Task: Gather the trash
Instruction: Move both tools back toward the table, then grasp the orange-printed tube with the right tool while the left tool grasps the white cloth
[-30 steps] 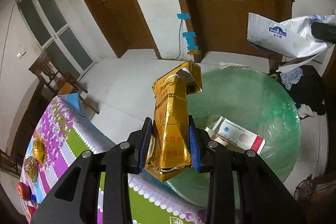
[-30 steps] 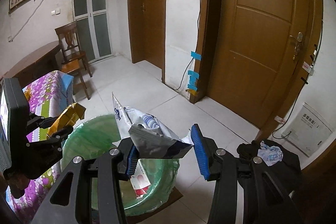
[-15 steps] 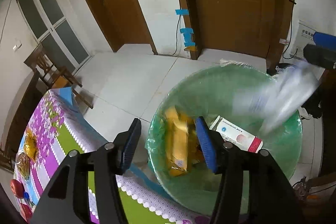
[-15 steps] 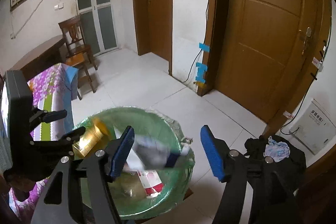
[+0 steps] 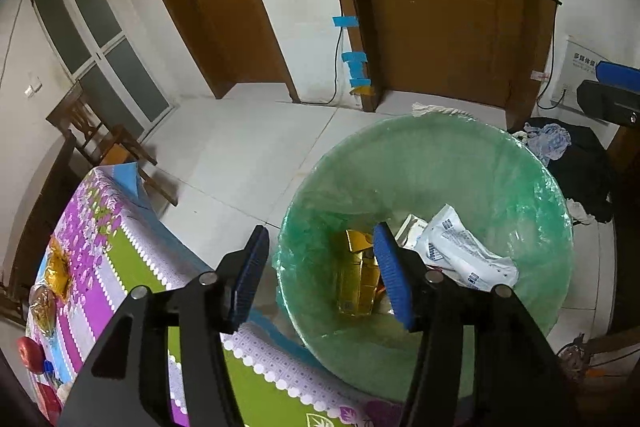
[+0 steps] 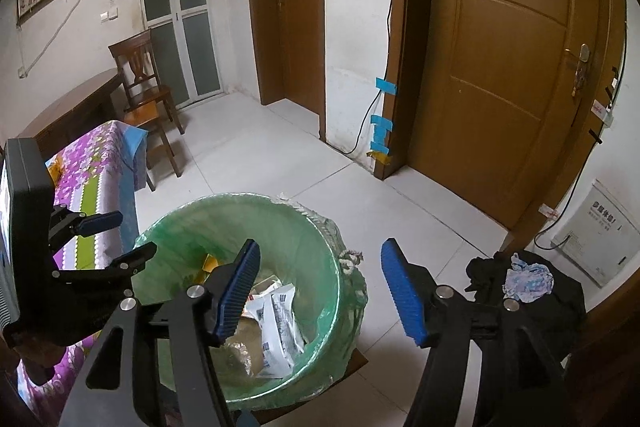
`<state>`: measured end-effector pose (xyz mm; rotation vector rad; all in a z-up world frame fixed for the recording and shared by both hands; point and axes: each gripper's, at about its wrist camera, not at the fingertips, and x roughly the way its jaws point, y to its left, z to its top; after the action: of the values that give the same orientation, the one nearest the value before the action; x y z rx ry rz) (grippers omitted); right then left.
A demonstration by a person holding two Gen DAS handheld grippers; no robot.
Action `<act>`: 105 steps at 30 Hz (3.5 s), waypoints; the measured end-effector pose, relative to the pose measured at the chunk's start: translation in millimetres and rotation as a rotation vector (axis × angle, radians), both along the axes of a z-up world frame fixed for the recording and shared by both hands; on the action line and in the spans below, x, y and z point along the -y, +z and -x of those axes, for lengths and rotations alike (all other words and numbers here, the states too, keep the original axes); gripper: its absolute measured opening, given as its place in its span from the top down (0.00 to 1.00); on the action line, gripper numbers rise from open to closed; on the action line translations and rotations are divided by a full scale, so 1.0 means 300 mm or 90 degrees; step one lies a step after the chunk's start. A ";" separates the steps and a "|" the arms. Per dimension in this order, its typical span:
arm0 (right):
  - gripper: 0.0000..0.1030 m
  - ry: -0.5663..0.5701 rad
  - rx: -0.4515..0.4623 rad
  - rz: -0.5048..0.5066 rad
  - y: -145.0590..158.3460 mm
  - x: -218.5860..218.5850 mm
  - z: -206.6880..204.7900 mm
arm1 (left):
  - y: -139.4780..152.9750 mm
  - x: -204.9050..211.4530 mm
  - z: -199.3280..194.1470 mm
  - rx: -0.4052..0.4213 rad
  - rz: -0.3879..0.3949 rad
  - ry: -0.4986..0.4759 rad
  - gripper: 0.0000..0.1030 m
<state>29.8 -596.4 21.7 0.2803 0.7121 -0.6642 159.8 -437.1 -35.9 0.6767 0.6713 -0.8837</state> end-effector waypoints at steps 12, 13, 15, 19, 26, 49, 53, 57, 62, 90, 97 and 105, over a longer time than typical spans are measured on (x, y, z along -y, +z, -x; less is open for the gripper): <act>0.37 0.008 0.023 -0.011 -0.023 -0.018 0.024 | 0.006 -0.042 0.013 0.025 0.008 0.024 0.49; 0.37 0.009 0.026 -0.012 -0.024 -0.022 0.025 | 0.007 -0.046 0.015 0.028 0.009 0.026 0.49; 0.37 0.011 0.034 -0.008 -0.023 -0.035 0.027 | 0.012 -0.061 0.021 0.037 0.014 0.033 0.47; 0.33 0.014 0.076 0.008 -0.010 -0.068 0.050 | 0.037 -0.132 0.029 0.054 0.046 0.065 0.41; 0.30 0.029 0.139 0.071 -0.022 -0.196 0.050 | 0.089 -0.320 0.012 0.107 0.110 0.161 0.40; 0.05 0.364 0.181 0.114 -0.081 -0.801 -0.351 | 0.203 -1.214 -0.143 0.082 0.253 0.474 0.32; 0.05 0.440 0.153 0.121 -0.076 -0.910 -0.438 | 0.182 -1.450 -0.198 0.075 0.245 0.565 0.31; 0.05 0.511 0.132 0.067 -0.062 -0.981 -0.528 | 0.137 -1.658 -0.250 0.038 0.233 0.626 0.31; 0.05 0.578 0.099 0.061 -0.068 -1.051 -0.639 | 0.056 -1.804 -0.340 -0.033 0.182 0.589 0.31; 0.82 0.834 -0.087 0.022 -0.258 -1.236 -0.752 | -0.044 -1.760 -0.393 -0.087 0.145 0.435 0.65; 0.86 0.795 -0.093 -0.045 -0.220 -1.235 -0.603 | -0.004 -1.766 -0.256 -0.099 0.177 0.455 0.65; 0.16 0.774 -0.069 -0.040 -0.199 -1.236 -0.518 | -0.038 -1.743 -0.207 -0.110 0.166 0.454 0.62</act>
<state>185.2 -225.6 -37.9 -0.1567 0.8545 0.5049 221.9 85.9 -47.4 0.0983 0.8572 -0.3530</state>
